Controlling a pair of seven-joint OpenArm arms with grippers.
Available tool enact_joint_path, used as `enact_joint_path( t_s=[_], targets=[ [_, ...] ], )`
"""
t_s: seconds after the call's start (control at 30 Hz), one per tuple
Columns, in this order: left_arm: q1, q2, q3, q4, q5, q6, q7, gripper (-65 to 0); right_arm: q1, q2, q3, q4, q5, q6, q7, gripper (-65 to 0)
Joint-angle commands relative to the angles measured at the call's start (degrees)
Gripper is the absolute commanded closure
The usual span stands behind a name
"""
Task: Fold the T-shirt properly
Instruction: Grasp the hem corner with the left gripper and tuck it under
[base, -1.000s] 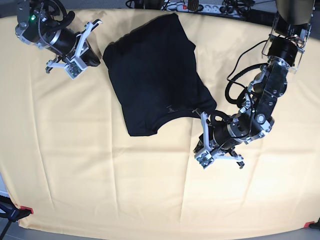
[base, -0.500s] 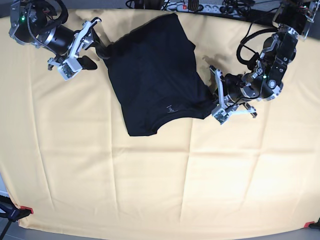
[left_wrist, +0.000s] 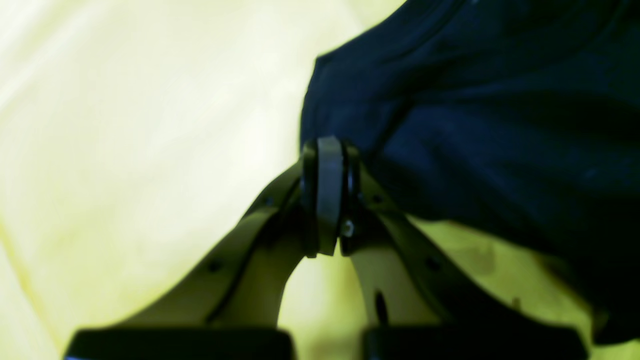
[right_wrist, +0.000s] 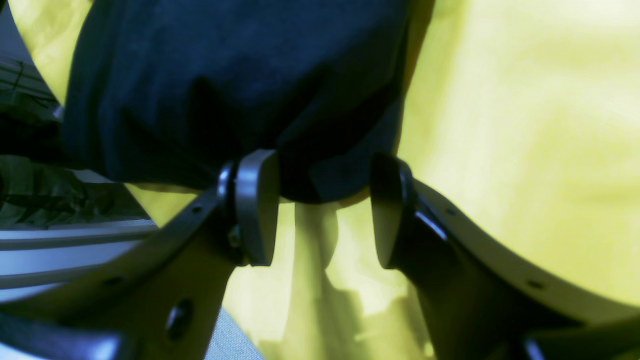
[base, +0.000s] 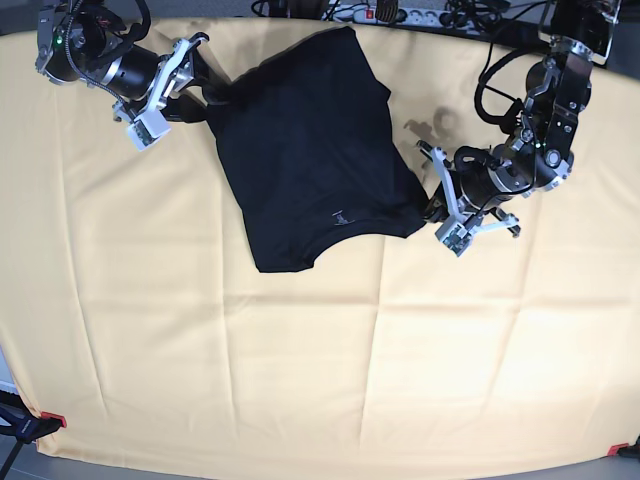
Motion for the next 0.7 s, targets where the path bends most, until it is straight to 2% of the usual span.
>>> enact_joint_path(
  t_s=[0.0,0.1,0.2,0.27,0.37,0.4,0.43,0.5,0.67],
  targets=[
    [-0.7,0.1,-0.4,0.0,0.5,-0.2,-2.0,0.0,0.0,0.3,0.4,0.6,1.3,0.5,1.3,-31.7],
    [-0.7,1.6,-0.4,-3.1,2.3,-1.0,-3.7,0.0,0.0,0.2,0.4,0.6,1.2,0.5,1.3,-31.7],
    [-0.7,1.7,-0.4,-5.8,2.8,-5.8,-5.4,0.0,0.0,0.2,0.4,0.6,1.2,0.5,1.3,-31.7],
    [-0.7,1.7,-0.4,-6.2,2.6,-7.6,-5.6,-1.9,0.0,0.2,0.4,0.6,1.2,0.5,1.3,-31.7],
    [-0.7,1.7,-0.4,-6.2,1.5,-7.6,-5.6,-30.7,0.0,0.2,0.4,0.6,1.2,0.5,1.3,-31.7],
    [-0.7,1.7,-0.4,-6.2,1.1,-7.2,-5.6,-38.4,0.0,0.2,0.4,0.6,1.2,0.5,1.3,-31.7],
    [-0.7,1.8,-0.4,-6.2,1.1,-7.0,-5.5,-42.3,0.0,0.2,0.4,0.6,1.2,0.5,1.3,-31.7],
    [-0.7,1.8,-0.4,-6.2,1.7,-8.4,-5.1,-42.9,0.0,0.2,0.4,0.6,1.3,0.5,1.3,-31.7],
    [-1.2,1.8,-0.4,-6.1,2.9,-16.2,-5.2,-42.8,0.0,0.2,0.4,0.6,1.2,0.5,1.3,-31.7]
  ],
)
